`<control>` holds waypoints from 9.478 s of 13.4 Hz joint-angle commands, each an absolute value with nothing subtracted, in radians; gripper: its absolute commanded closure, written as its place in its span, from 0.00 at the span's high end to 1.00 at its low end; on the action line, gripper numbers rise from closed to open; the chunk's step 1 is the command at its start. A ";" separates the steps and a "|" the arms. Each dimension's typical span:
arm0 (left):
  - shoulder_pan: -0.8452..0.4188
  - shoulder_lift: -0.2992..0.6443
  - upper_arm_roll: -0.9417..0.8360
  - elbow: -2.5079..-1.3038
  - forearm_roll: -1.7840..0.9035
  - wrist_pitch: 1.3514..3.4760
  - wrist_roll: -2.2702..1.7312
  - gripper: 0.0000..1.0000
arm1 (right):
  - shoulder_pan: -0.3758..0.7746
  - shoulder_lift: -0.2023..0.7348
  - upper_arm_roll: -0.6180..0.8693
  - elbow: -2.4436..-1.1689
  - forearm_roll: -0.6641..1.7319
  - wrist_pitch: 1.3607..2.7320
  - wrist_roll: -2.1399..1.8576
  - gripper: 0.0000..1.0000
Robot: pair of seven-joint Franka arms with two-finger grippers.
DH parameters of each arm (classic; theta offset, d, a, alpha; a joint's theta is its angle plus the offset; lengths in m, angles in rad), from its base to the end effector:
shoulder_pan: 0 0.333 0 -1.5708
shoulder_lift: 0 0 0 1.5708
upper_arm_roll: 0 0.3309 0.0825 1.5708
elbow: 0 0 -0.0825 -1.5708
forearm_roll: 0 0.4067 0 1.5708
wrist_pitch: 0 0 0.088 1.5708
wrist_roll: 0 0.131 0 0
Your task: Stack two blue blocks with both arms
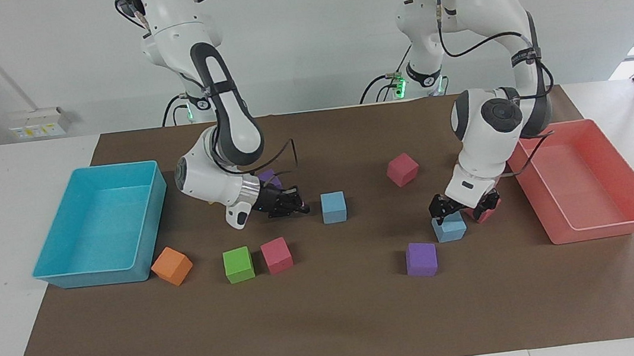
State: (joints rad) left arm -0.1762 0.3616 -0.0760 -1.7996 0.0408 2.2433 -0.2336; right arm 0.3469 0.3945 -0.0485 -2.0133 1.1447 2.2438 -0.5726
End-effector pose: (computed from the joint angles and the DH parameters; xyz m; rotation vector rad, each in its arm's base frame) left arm 0.6564 -0.1637 0.3327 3.1245 -0.0573 0.1288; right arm 0.5826 0.2250 0.2345 -2.3353 -0.0500 0.0317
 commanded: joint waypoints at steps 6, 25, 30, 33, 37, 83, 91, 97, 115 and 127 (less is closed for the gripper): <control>-0.198 0.382 -0.066 -1.875 0.064 2.358 -0.262 1.00 | 0.347 0.387 -0.043 -2.028 1.195 2.264 -0.603 0.00; -0.265 0.239 -0.063 -1.821 0.063 2.163 -0.276 0.00 | 0.367 0.387 -0.043 -2.026 1.244 2.296 -0.594 0.00; -0.401 0.250 -0.068 -1.789 0.063 2.154 -0.359 0.00 | 0.367 0.387 -0.043 -2.026 1.244 2.295 -0.594 0.00; -0.491 0.278 -0.071 -1.753 0.061 2.151 -0.436 0.00 | 0.367 0.387 -0.043 -2.028 1.244 2.295 -0.595 0.00; -0.584 0.295 -0.074 -1.752 0.058 2.146 -0.535 0.00 | 0.367 0.387 -0.043 -2.026 1.244 2.295 -0.595 0.00; -0.667 0.377 -0.069 -1.713 0.040 2.172 -0.747 0.00 | 0.367 0.387 -0.043 -2.026 1.244 2.295 -0.597 0.00; -0.664 0.377 -0.066 -1.713 0.040 2.172 -0.747 0.00 | 0.368 0.387 -0.043 -2.026 1.244 2.296 -0.597 0.00; -0.658 0.379 -0.066 -1.715 0.040 2.172 -0.747 0.00 | 0.368 0.387 -0.043 -2.026 1.244 2.296 -0.597 0.00; -0.630 0.269 -0.066 -1.727 0.038 2.067 -0.710 1.00 | 0.367 0.387 -0.044 -2.020 1.243 2.292 -0.618 0.00; -0.344 -0.089 -0.066 -2.002 0.035 1.957 -0.329 1.00 | 0.289 0.253 -0.060 -1.999 0.893 2.355 -0.539 1.00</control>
State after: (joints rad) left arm -0.4037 -0.0299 -0.0572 -1.9626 0.0370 1.9536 -0.3985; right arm 0.3290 0.2977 -0.0732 -1.9873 0.9895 2.3564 -0.5723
